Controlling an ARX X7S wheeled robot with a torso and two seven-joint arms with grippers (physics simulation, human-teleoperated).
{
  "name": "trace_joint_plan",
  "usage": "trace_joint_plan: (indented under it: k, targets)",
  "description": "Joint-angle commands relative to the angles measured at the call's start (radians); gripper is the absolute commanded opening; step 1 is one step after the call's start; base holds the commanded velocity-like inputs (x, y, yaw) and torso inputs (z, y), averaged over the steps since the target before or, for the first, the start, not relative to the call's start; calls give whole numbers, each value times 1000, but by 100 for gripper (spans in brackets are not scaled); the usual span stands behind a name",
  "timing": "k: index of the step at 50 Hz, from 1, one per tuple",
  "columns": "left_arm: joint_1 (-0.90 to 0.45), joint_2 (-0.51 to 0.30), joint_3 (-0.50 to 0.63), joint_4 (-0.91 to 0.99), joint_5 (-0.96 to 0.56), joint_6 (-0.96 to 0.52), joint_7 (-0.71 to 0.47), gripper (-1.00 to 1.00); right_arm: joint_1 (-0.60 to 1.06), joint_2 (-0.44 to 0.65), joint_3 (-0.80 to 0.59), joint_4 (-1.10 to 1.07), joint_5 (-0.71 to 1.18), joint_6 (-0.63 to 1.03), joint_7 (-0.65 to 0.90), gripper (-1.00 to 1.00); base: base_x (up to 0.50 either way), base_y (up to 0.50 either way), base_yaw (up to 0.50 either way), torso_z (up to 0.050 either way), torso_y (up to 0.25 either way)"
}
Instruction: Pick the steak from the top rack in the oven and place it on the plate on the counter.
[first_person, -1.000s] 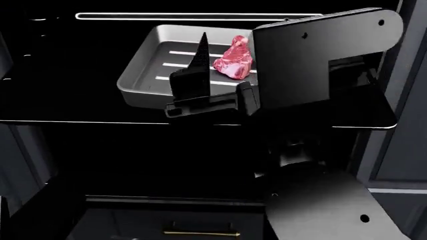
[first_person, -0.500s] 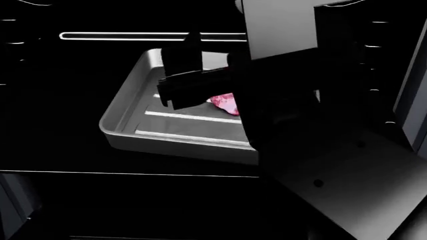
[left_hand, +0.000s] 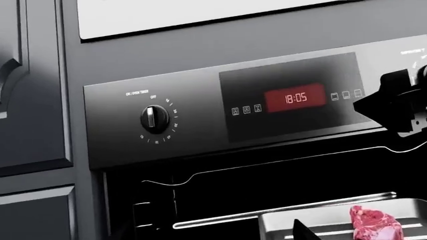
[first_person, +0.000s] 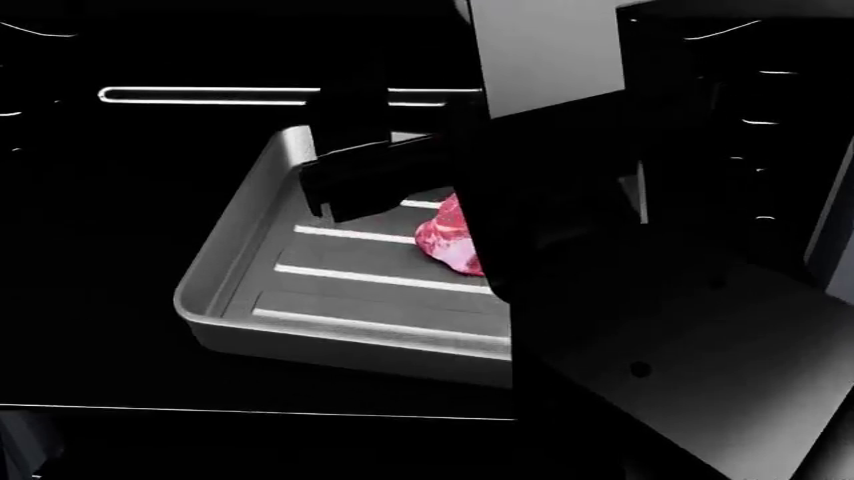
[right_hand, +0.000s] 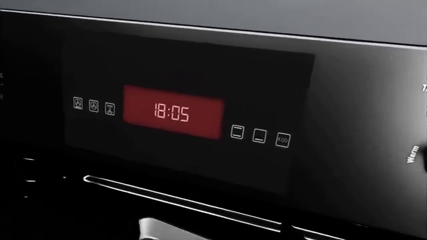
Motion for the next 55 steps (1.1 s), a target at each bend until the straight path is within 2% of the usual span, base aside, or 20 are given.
trace_joint_plan:
  k: [1, 12, 20, 31, 38, 43, 52, 53, 55]
  targets:
    - [-4, -2, 23, -10, 26, 36, 11, 100, 4, 5, -8, 5, 39, 25, 26, 100, 0, 0, 0, 0, 0]
    - [-9, -4, 32, -9, 31, 35, 6, 100, -2, 22, -17, 63, 87, 59, 122, 100, 0, 0, 0, 0, 0]
    - [-13, -2, 34, -17, 25, 36, 6, 100, -50, 63, 21, 38, 272, 68, 319, 100, 0, 0, 0, 0, 0]
    - [-25, 6, 35, -24, 13, 21, 13, 100, -16, 58, -81, 221, 243, 53, 315, 100, 0, 0, 0, 0, 0]
    - [-24, 0, 32, -27, 8, 33, 11, 100, 16, 45, -21, 368, 490, 69, 515, 100, 0, 0, 0, 0, 0]
    - [-30, 5, 33, -27, 5, 24, 14, 100, 42, 33, -5, 441, 589, 46, 621, 100, 0, 0, 0, 0, 0]
    - [-40, 21, 38, -35, -1, 13, 25, 100, 93, 10, -19, 544, 588, -17, 596, 100, 0, 0, 0, 0, 0]
    - [-42, 27, 40, -43, -1, 17, 30, 100, 136, 9, -96, 652, 471, -53, 519, 100, 0, 0, 0, 0, 0]
    - [-43, 30, 42, -44, 0, 14, 33, 100, 154, 6, -121, 686, 437, -74, 481, 100, 0, 0, 0, 0, 0]
